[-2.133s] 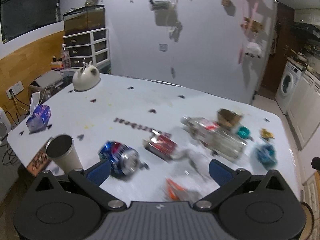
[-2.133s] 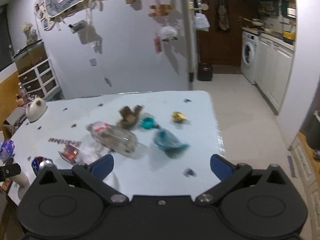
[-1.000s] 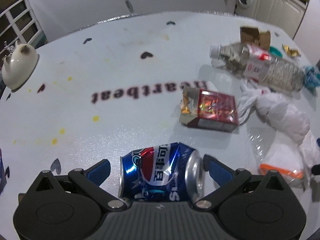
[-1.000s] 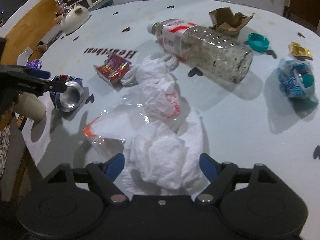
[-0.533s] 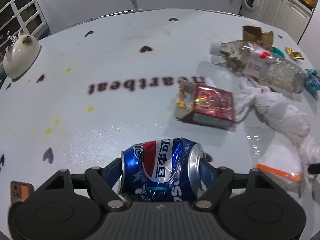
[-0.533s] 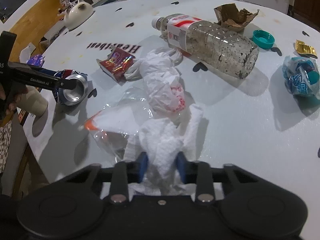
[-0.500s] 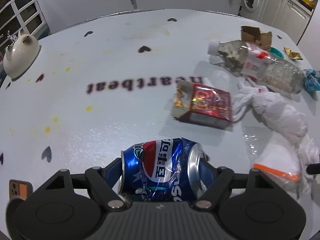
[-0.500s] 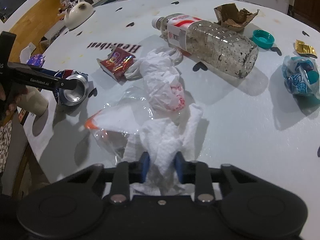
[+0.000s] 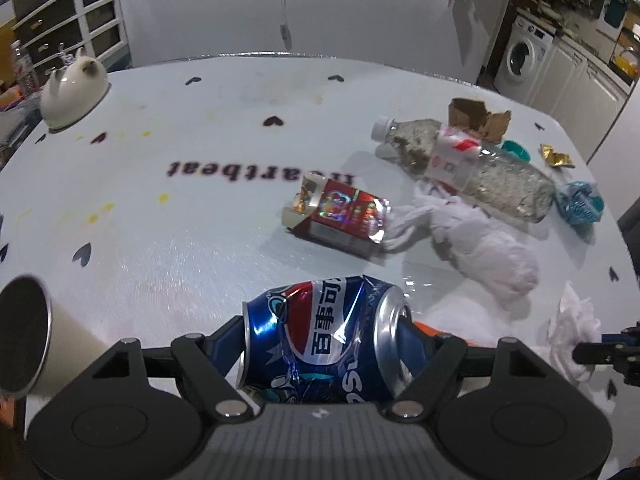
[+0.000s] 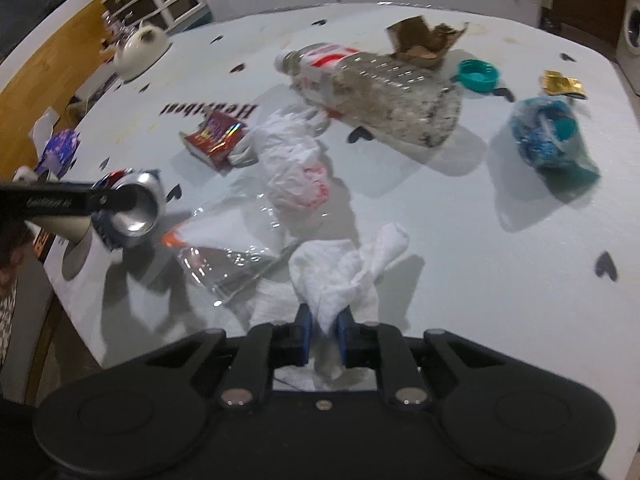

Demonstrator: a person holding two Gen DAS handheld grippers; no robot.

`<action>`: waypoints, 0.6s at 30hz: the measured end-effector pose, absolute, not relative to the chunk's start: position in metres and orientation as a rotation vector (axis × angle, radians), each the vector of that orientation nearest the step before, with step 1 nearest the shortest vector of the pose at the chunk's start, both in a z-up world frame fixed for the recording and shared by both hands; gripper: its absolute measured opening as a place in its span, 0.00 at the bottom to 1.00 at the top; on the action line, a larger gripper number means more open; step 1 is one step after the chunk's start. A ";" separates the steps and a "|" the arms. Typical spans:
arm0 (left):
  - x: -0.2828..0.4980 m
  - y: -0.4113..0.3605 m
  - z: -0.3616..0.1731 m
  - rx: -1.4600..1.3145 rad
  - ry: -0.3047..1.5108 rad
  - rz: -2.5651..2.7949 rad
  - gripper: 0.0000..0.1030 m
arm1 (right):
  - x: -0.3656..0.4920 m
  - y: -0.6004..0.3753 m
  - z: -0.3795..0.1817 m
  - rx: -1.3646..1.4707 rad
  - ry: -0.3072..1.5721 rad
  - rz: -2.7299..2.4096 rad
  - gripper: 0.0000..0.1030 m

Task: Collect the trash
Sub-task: 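Carry the Pepsi can and tissue in both tools over the trash bin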

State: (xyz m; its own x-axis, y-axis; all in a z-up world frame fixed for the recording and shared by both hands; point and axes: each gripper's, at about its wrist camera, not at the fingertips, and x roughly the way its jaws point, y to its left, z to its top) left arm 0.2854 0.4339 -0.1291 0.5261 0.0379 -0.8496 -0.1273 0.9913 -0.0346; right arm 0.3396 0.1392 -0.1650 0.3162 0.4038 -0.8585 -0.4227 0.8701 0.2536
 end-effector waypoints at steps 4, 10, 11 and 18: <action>0.269 0.423 -0.112 -0.125 0.975 0.121 0.76 | 0.334 0.129 -0.156 -0.017 1.097 0.509 0.13; 0.249 0.401 -0.088 -0.145 0.918 0.128 0.76 | 0.320 0.114 -0.128 -0.011 1.003 0.471 0.13; 0.246 0.397 -0.085 -0.146 0.912 0.128 0.76 | 0.318 0.112 -0.123 -0.011 0.989 0.466 0.13; 0.234 0.369 -0.066 -0.151 0.869 0.098 0.76 | 0.299 0.093 -0.091 -0.004 0.904 0.432 0.13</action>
